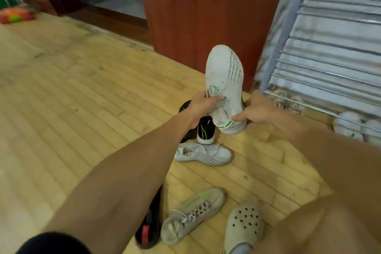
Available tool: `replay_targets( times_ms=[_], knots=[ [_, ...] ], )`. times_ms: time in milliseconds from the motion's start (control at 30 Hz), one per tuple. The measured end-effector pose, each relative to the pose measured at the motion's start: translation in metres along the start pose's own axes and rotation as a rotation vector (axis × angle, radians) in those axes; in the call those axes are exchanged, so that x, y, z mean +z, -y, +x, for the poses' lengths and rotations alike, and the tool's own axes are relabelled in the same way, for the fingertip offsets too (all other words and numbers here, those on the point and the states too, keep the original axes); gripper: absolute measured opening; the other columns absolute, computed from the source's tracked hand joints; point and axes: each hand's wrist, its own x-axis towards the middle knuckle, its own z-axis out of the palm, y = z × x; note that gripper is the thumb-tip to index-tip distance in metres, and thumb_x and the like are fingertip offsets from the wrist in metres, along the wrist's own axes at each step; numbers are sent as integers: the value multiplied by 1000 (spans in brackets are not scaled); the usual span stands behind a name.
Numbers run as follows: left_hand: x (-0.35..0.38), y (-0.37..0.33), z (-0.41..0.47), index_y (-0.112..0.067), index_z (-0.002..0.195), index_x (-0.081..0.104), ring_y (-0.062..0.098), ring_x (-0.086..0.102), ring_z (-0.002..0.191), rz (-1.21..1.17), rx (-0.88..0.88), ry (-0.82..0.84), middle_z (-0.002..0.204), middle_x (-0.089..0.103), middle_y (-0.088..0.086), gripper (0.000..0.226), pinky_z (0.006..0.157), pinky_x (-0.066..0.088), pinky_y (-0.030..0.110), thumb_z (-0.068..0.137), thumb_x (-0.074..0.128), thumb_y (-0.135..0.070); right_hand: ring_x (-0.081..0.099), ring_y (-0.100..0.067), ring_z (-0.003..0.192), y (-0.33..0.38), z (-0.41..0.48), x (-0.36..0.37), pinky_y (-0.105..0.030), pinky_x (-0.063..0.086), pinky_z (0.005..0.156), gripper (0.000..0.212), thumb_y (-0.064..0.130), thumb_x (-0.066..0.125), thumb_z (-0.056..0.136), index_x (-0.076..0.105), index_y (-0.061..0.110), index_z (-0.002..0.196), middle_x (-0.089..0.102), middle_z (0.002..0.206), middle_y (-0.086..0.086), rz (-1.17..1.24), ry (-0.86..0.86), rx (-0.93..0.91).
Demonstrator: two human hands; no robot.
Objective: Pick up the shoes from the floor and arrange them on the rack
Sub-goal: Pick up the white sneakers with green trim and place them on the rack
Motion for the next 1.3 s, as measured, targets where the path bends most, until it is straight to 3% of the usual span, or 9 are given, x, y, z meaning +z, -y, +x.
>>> replay_targets(
  times_ms=[100, 167, 267, 400, 567, 700, 867, 1100, 1300],
  knots=[
    [-3, 50, 22, -18, 118, 62, 19, 62, 106, -174, -143, 35, 117, 67, 3, 44, 92, 46, 34, 92, 45, -49, 69, -25, 89, -40, 19, 24, -34, 59, 66, 36, 7, 82, 71, 63, 1, 101, 71, 104, -13, 282, 45, 127],
    [-11, 85, 35, -16, 107, 65, 17, 61, 95, -51, -269, -53, 105, 67, 3, 36, 83, 45, 31, 92, 46, -43, 68, -22, 82, -65, 31, 39, -28, 57, 54, 29, 5, 80, 73, 62, 3, 95, 70, 102, -13, 384, 69, 199],
    [-33, 142, 49, -10, 101, 62, 26, 56, 90, 463, -361, -131, 103, 59, 12, 19, 80, 42, 30, 92, 48, -19, 65, -21, 81, -102, 46, 57, -31, 58, 56, 23, 6, 79, 74, 61, 6, 88, 68, 99, -12, 458, 99, 313],
    [-70, 192, 62, -12, 129, 51, 32, 41, 128, 1129, -236, -30, 138, 46, 12, 39, 109, 30, 45, 91, 42, -14, 69, -36, 90, -138, 63, 70, -41, 62, 64, 21, 11, 78, 77, 66, 2, 92, 71, 99, -17, 468, 190, 371],
    [-70, 225, 83, 1, 125, 48, 39, 50, 116, 1101, -453, -91, 129, 51, 24, 37, 96, 42, 44, 92, 43, -13, 71, -31, 85, -166, 69, 77, -33, 59, 55, 27, 9, 72, 82, 65, -1, 105, 73, 98, -14, 490, 268, 382],
    [-57, 243, 87, -1, 132, 40, 39, 38, 128, 1249, -564, -108, 136, 44, 23, 47, 110, 29, 45, 90, 50, -21, 71, -28, 84, -184, 67, 78, -30, 59, 55, 10, 8, 73, 81, 68, 7, 89, 73, 96, -11, 487, 220, 356],
    [-44, 271, 57, -3, 133, 43, 32, 46, 117, 1014, -711, -27, 133, 44, 17, 58, 85, 45, 36, 86, 55, -34, 72, -28, 83, -180, 64, 81, -29, 59, 56, 16, 10, 71, 84, 70, -1, 96, 74, 94, -14, 661, 146, 389],
    [-21, 288, 27, -16, 71, 56, 17, 53, 70, 621, -687, -143, 76, 59, 3, 18, 66, 51, 35, 78, 65, -29, 73, -30, 81, -194, 46, 77, -31, 62, 57, 13, 7, 70, 84, 66, 0, 94, 71, 99, -19, 578, 89, 473],
    [-15, 284, 24, -9, 100, 57, 20, 55, 82, 152, -831, -253, 97, 58, 9, 33, 60, 47, 30, 78, 67, -33, 72, -32, 82, -194, 40, 81, -30, 61, 53, 34, 6, 70, 83, 58, -7, 113, 64, 113, -21, 547, 63, 531]
  ],
)
